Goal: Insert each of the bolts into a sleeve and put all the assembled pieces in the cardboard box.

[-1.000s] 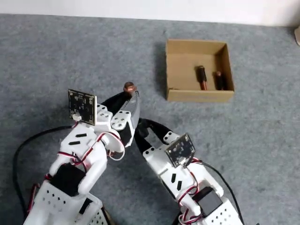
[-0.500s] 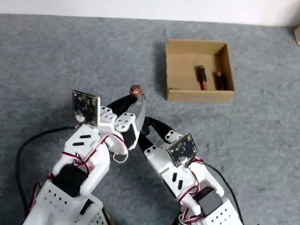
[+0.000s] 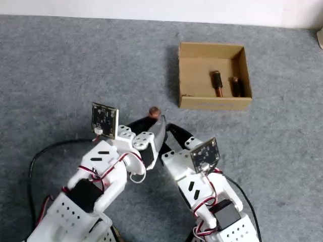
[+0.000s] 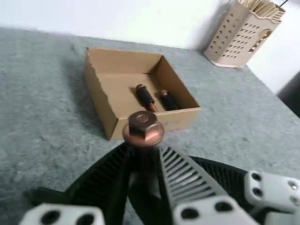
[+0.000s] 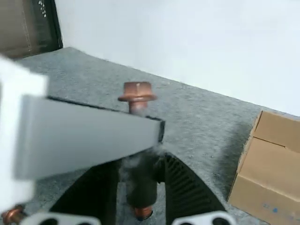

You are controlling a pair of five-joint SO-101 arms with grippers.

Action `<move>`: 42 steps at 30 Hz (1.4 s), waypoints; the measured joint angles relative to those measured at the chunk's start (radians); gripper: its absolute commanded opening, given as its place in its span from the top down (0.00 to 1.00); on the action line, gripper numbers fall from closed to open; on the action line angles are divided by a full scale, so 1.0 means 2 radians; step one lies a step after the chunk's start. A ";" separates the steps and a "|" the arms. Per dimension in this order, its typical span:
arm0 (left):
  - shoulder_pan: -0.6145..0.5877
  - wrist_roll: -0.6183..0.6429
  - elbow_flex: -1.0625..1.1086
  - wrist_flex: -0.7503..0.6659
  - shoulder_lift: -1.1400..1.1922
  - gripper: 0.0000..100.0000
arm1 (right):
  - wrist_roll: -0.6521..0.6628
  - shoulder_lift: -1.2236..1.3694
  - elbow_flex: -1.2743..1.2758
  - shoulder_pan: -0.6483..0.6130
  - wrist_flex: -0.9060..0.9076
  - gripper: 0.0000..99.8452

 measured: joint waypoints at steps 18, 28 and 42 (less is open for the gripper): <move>0.019 0.000 0.004 0.005 0.006 0.82 | -0.002 0.001 0.023 0.025 -0.002 0.99; 0.031 0.001 -0.034 0.091 -0.043 0.99 | -0.002 0.001 0.030 0.016 -0.013 0.99; -0.043 -0.024 0.012 0.099 -0.196 0.99 | -0.002 0.001 0.030 0.016 -0.013 0.99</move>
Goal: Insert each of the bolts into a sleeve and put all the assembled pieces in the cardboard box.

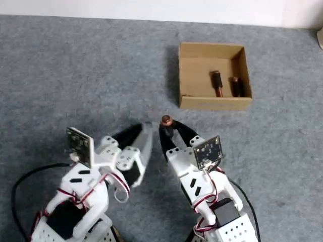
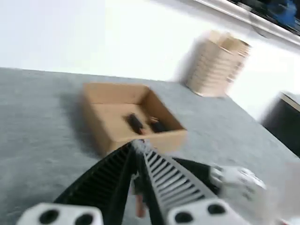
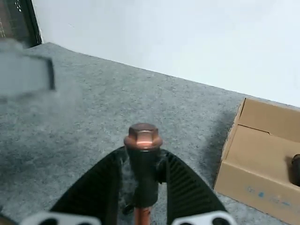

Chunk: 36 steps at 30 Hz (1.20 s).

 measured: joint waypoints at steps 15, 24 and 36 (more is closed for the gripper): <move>-0.249 0.008 -0.056 -0.137 0.387 0.99 | 0.040 0.215 -0.163 0.113 0.015 1.00; -0.270 0.008 -0.117 -0.137 0.519 0.99 | 0.041 0.718 -0.563 0.169 0.058 1.00; -0.270 0.008 -0.117 -0.142 0.523 0.99 | 0.042 1.383 -1.263 0.229 0.353 1.00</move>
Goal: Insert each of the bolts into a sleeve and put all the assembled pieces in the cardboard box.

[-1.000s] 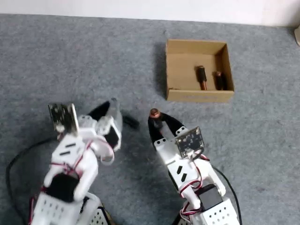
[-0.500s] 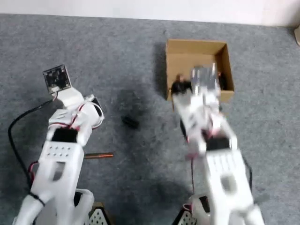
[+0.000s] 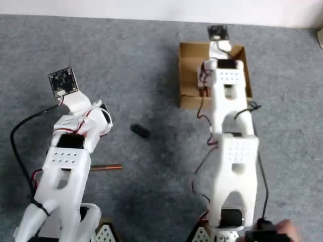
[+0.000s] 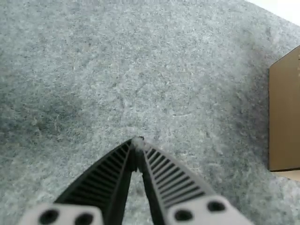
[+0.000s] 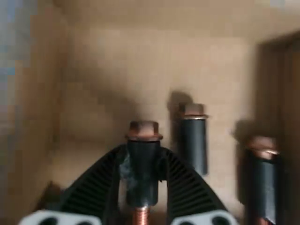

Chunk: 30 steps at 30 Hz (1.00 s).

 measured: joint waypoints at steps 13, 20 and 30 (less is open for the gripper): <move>0.001 0.000 0.000 -0.001 0.000 0.99 | -0.001 0.232 -0.385 -0.005 0.146 0.83; 0.001 0.000 0.000 -0.001 0.000 0.99 | 0.000 0.192 -0.385 -0.004 0.198 0.71; 0.001 0.000 0.000 -0.001 0.000 0.99 | 0.000 0.056 -0.385 -0.031 0.306 0.71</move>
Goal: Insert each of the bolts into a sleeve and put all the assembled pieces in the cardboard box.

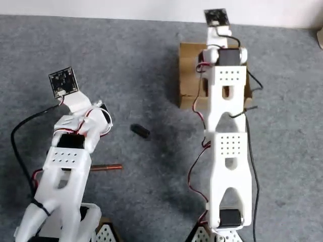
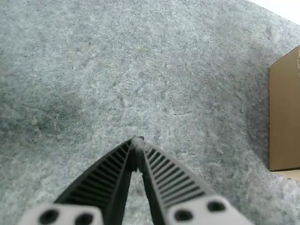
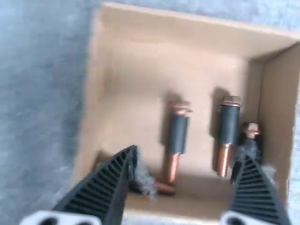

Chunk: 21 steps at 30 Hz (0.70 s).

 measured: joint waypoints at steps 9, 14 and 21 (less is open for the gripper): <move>0.000 0.000 0.000 0.000 0.000 0.99 | 0.000 -0.093 0.002 -0.061 0.007 0.71; -0.002 0.000 0.000 0.000 0.000 0.99 | -0.017 -0.168 0.106 -0.120 0.007 0.71; -0.002 0.000 0.000 0.000 0.000 0.99 | -0.033 -0.350 0.276 -0.158 0.007 0.71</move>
